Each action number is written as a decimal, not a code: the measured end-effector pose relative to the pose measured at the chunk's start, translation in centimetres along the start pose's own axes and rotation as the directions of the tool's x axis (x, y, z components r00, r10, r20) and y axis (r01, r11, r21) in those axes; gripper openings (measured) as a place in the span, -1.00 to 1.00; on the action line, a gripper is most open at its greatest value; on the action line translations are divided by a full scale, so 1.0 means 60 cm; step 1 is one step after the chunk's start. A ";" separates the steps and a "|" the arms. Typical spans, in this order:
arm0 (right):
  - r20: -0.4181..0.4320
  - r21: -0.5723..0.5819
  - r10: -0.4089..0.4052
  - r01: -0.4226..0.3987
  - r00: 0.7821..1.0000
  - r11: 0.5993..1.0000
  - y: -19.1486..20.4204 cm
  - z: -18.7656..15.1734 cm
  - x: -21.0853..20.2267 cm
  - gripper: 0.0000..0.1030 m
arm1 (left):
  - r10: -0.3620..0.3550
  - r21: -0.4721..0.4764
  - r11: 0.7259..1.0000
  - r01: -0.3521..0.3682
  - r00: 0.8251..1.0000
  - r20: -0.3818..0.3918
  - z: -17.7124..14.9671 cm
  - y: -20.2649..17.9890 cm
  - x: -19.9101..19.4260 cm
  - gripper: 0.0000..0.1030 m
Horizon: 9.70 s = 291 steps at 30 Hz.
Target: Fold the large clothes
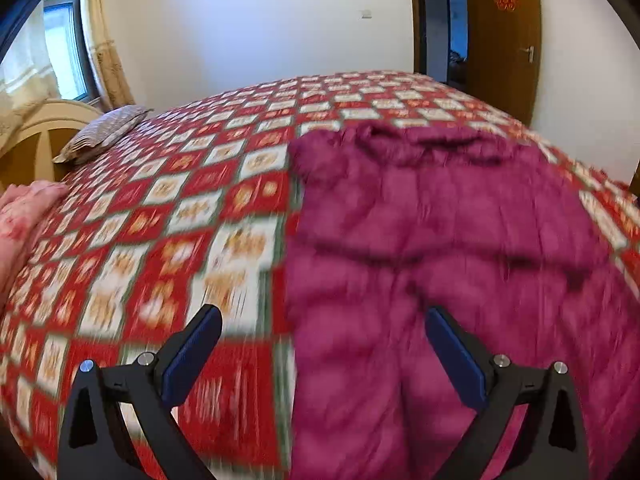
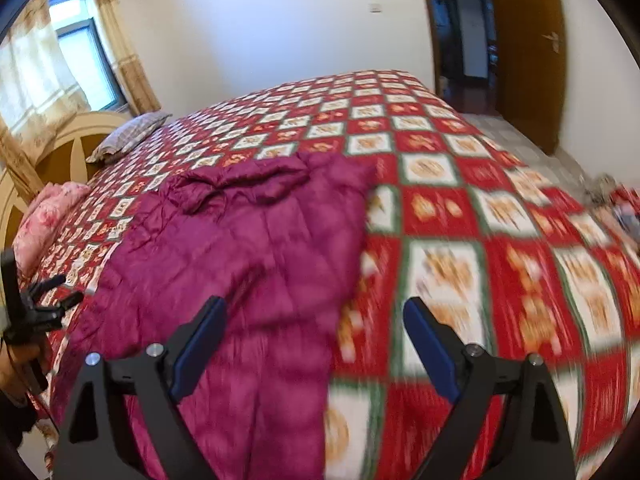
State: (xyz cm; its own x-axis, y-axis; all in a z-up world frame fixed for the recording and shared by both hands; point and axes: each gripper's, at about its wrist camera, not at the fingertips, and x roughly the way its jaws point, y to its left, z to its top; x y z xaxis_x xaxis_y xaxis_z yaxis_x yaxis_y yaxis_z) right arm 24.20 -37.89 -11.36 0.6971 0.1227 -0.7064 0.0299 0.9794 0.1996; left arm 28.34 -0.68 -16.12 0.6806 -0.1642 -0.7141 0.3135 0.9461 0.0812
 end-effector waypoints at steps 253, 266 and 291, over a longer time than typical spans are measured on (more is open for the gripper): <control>0.028 -0.347 -0.268 0.261 0.963 0.901 0.348 -0.128 0.185 0.94 | -0.026 -0.432 0.901 0.038 0.999 0.033 -0.100 0.047 0.011 -0.75; 0.037 -0.379 -0.121 0.126 0.992 0.917 0.437 -0.154 0.163 0.85 | 0.074 -0.467 0.884 -0.014 0.991 0.109 -0.123 0.157 -0.112 -0.82; 0.060 0.206 -0.265 0.248 0.962 0.947 0.044 -0.105 0.067 0.85 | -0.136 0.306 0.949 0.077 0.974 0.179 0.004 -0.271 -0.101 -0.81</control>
State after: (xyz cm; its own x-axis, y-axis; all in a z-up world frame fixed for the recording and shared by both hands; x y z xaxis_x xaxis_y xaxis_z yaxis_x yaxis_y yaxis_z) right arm 22.56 -33.80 -17.95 0.7060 -0.1510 -0.6920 0.3486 0.9245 0.1539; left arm 19.27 -15.15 -12.96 0.7390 -0.3389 -0.5823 0.5521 0.8000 0.2350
